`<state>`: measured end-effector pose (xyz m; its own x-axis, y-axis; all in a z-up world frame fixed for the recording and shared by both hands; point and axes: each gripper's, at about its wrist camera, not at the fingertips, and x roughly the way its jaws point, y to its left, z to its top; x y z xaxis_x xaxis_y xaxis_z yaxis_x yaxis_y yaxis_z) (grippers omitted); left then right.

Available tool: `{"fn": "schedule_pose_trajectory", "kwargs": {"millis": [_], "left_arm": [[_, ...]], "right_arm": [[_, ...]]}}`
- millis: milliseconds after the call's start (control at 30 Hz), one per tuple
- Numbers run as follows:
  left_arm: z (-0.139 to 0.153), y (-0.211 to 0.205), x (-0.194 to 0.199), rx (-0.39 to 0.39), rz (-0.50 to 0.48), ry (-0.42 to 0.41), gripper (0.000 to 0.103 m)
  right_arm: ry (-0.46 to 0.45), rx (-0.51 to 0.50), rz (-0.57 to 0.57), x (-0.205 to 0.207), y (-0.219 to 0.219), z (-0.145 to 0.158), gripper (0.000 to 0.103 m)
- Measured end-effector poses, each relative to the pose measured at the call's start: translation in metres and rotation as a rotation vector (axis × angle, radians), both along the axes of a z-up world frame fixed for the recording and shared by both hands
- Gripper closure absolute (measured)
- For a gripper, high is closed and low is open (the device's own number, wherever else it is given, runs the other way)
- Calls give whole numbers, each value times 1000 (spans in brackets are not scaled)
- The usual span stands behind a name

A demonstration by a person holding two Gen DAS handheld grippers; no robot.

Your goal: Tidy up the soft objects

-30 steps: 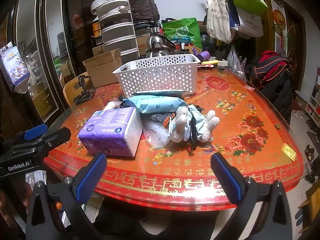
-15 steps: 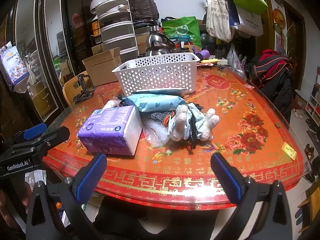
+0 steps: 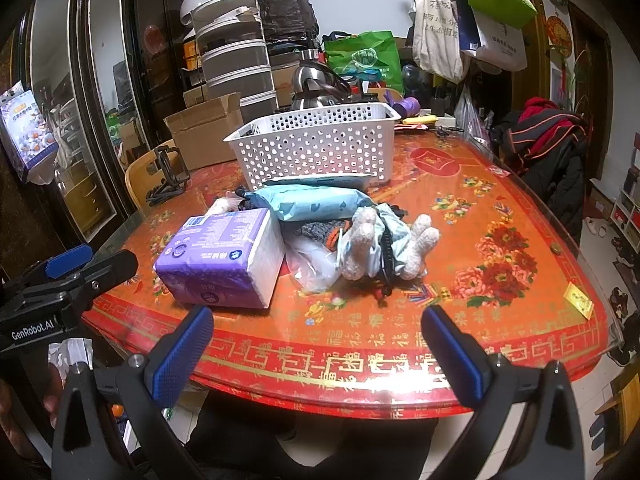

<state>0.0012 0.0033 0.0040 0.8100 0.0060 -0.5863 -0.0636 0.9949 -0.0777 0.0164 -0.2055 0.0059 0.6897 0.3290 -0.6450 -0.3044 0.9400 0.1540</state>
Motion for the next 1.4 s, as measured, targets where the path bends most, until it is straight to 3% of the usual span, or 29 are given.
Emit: {"fn": "schedule_pose_trajectory", "kwargs": {"millis": [733, 900, 967, 1133, 1267, 1400], "left_arm": [[0, 7, 0, -1, 8, -6, 0], [2, 18, 5, -17, 7, -20, 0], [2, 27, 6, -20, 12, -46, 0], [-11, 58, 28, -28, 42, -7, 0], [-29, 74, 33, -105, -55, -2, 0], [-47, 68, 33, -79, -99, -1, 5]], "right_arm": [[2, 6, -6, 2, 0, 0, 0], [-116, 77, 5, 4, 0, 3, 0], [-161, 62, -8, 11, 4, -2, 0], [-63, 96, 53, 38, 22, -30, 0], [-62, 72, 121, 38, 46, -49, 1], [-76, 79, 181, 36, 58, -55, 10]]}}
